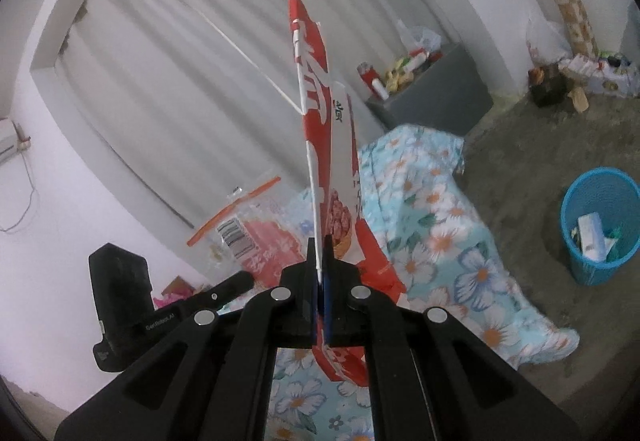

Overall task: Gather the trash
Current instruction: 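Carry both bags over the wastebasket and open both grippers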

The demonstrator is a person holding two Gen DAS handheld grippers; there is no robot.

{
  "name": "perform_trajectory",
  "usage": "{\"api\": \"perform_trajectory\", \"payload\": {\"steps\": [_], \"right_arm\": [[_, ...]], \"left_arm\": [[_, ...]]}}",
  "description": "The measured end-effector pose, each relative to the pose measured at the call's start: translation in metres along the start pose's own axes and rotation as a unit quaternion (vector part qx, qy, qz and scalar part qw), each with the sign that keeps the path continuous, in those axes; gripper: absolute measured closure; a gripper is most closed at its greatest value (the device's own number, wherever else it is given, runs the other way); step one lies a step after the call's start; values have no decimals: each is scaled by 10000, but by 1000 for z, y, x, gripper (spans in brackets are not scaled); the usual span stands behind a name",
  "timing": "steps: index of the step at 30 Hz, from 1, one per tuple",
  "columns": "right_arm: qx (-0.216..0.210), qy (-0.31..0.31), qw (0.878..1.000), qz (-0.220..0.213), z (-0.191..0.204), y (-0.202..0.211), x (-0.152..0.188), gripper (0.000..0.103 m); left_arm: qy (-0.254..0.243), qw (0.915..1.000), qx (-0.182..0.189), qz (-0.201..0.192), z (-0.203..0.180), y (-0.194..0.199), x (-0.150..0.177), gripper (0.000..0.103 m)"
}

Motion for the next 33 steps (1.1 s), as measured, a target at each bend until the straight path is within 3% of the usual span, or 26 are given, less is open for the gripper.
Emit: {"api": "perform_trajectory", "payload": {"steps": [16,33], "right_arm": [[624,58,9914,-1153,-30,87,-19,101],[1847,-235,9697,-1580,-107,112,-33,101]], "left_arm": [[-1101,9928,441,161,-106,-45,-15,101],[-1991,9742,685,818,-201,-160,-12,101]]}}
Point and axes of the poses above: each gripper's, at about its wrist camera, not at the fingertips, and y roughly against the way its jaws point, z to its left, x to its underside, the point moved 4 cm from there along -y, roughly the way its jaws point, and after that the axes turned 6 degrees about -x, right-handed, at the moved point
